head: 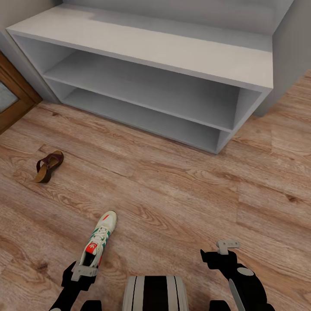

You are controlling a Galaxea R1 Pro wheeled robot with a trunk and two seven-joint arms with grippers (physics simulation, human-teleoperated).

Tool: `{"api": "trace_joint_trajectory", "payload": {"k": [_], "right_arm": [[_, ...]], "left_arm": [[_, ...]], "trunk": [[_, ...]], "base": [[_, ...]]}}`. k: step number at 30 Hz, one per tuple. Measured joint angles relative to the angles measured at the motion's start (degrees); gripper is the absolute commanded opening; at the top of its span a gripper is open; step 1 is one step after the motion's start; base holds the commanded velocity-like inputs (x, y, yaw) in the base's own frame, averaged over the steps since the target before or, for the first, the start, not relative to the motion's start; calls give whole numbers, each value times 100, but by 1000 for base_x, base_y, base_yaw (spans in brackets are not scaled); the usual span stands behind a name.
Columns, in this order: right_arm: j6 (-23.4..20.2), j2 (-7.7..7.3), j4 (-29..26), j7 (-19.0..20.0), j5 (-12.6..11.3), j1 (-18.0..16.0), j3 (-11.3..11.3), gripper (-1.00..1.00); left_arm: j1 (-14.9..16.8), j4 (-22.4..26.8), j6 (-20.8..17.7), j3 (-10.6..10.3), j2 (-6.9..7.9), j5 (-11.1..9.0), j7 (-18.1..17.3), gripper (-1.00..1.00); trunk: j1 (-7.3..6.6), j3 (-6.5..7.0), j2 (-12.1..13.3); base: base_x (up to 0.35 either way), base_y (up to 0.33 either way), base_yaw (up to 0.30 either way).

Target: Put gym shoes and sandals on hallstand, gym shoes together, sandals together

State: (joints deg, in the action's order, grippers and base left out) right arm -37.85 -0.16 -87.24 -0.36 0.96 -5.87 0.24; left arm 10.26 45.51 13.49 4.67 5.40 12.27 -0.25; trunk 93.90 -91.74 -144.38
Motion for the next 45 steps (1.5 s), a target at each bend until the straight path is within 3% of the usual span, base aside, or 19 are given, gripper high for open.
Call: {"api": "trace_joint_trajectory", "payload": {"k": [13,14,41,45], "right_arm": [[0,0,-1,0,0,0,0,100],[0,2,0,1,0,0,0,100],[0,8,2,-1,8,0,12,100],[0,8,2,1,7,0,22,100]], "left_arm": [[-8,-7,1,1,31,363,212,100],[-8,-11,1,1,31,369,228,-100],[1,-72,-1,16,-25,387,306,-100],[1,-68,0,12,-25,384,311,-100]], "trunk": [[0,0,0],[0,0,0],[0,0,0],[-10,88,5]], "base": [[0,0,0],[0,0,0],[0,0,0],[0,0,0]]}}
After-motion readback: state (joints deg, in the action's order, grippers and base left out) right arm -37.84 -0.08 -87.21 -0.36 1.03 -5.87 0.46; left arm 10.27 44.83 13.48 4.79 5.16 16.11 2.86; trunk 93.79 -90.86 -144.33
